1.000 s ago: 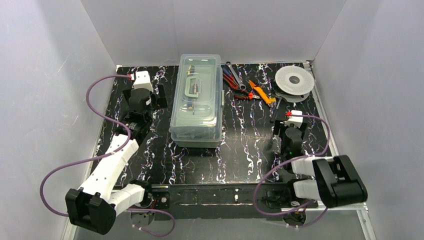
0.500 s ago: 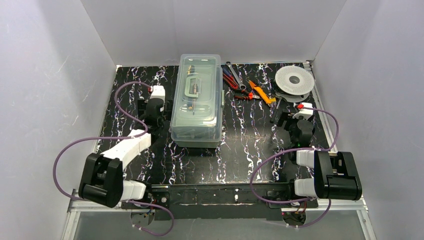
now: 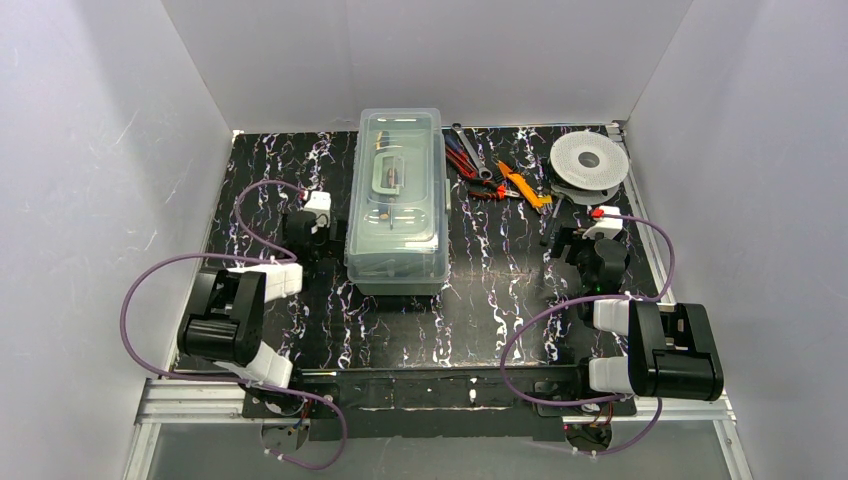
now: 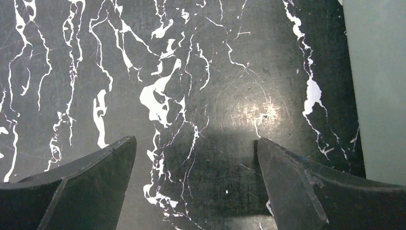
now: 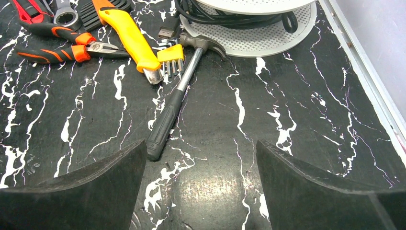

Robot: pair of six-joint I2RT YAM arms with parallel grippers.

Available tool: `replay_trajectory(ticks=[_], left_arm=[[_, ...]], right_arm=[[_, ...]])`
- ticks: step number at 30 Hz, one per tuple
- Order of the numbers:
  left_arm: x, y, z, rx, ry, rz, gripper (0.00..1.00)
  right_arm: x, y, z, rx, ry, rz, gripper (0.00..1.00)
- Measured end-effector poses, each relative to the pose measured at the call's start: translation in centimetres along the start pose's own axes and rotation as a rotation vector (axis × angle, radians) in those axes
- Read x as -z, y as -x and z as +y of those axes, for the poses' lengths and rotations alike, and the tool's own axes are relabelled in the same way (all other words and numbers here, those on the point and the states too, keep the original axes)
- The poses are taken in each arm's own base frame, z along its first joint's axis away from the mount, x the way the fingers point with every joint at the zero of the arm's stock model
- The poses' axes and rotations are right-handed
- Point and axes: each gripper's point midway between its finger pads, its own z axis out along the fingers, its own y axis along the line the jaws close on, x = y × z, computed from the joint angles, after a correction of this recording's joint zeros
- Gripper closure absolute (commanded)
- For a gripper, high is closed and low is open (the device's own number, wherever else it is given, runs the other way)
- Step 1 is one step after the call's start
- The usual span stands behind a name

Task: Pack the tool kit

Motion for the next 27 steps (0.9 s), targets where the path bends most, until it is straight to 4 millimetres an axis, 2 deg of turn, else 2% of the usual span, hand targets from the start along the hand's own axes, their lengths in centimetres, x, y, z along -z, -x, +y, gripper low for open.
replay_trajectory(ticks=[3, 7, 12, 18, 27], left_arm=[[0.3, -0.1, 0.3, 0.055, -0.029, -0.043, 0.02], [1.1, -1.2, 1.1, 0.128, -0.057, -0.105, 0.02], [1.8, -3.0, 0.4, 0.163, -0.113, -0.149, 0.02], [1.7, -1.4, 1.0, 0.199, -0.087, -0.215, 0.02], [1.7, -1.0, 1.2, 0.215, -0.075, -0.229, 0.02]], right_arm=[[0.0, 0.0, 0.0, 0.000, 0.002, 0.000, 0.09], [0.0, 0.0, 0.0, 0.000, 0.003, 0.000, 0.08], [0.0, 0.0, 0.1, 0.000, 0.003, 0.000, 0.08], [0.0, 0.0, 0.1, 0.000, 0.003, 0.001, 0.07], [0.0, 0.0, 0.1, 0.000, 0.003, 0.001, 0.07]])
